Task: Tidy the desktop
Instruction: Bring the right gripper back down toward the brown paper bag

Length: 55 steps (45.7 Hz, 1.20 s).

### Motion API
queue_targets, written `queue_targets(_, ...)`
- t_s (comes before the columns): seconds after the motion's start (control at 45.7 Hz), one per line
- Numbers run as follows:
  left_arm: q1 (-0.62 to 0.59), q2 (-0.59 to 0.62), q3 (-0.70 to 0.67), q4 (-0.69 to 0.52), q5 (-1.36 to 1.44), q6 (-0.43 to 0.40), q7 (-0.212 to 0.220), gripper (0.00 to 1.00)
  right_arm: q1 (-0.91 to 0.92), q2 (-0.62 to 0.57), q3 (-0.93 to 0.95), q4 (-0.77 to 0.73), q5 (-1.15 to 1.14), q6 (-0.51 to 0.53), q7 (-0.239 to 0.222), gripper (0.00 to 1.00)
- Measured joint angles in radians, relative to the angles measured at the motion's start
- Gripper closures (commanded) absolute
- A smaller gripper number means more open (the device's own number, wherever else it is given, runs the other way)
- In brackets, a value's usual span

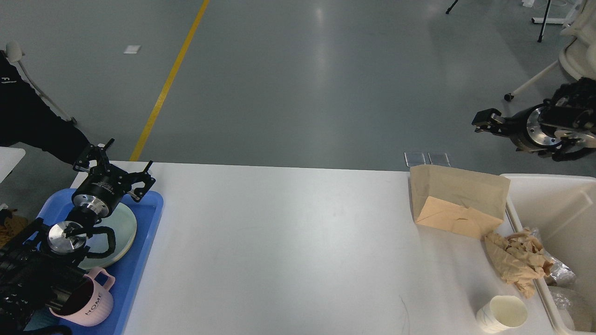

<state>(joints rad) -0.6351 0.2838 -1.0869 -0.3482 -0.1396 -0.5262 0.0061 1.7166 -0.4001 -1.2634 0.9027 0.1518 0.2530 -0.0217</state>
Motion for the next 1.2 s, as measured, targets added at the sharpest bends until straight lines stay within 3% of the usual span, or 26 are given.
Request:
queue_targets(0.307, 0.000, 0.000, 0.000, 0.000, 0.000, 0.000, 0.000, 0.03, 0.217, 0.128, -0.059, 0.164, -0.001, 0.223, 0.001, 0.00)
queue_targets(0.635, 0.000, 0.000, 0.001, 0.000, 0.000, 0.000, 0.000, 0.03, 0.378, 0.245, -0.062, 0.192, 0.000, 0.435, 0.002, 0.00)
queue_targets(0.832, 0.000, 0.000, 0.001, 0.000, 0.000, 0.000, 0.000, 0.03, 0.383, 0.228, -0.053, 0.184, 0.000, 0.443, 0.002, 0.00)
queue_targets(0.986, 0.000, 0.000, 0.001, 0.000, 0.000, 0.000, 0.000, 0.03, 0.309, 0.133, -0.022, 0.153, 0.000, 0.417, 0.002, 0.00)
queue_targets(1.205, 0.000, 0.000, 0.000, 0.000, 0.000, 0.000, 0.000, 0.03, 0.106, 0.024, -0.025, 0.083, -0.004, 0.279, 0.002, 0.00)
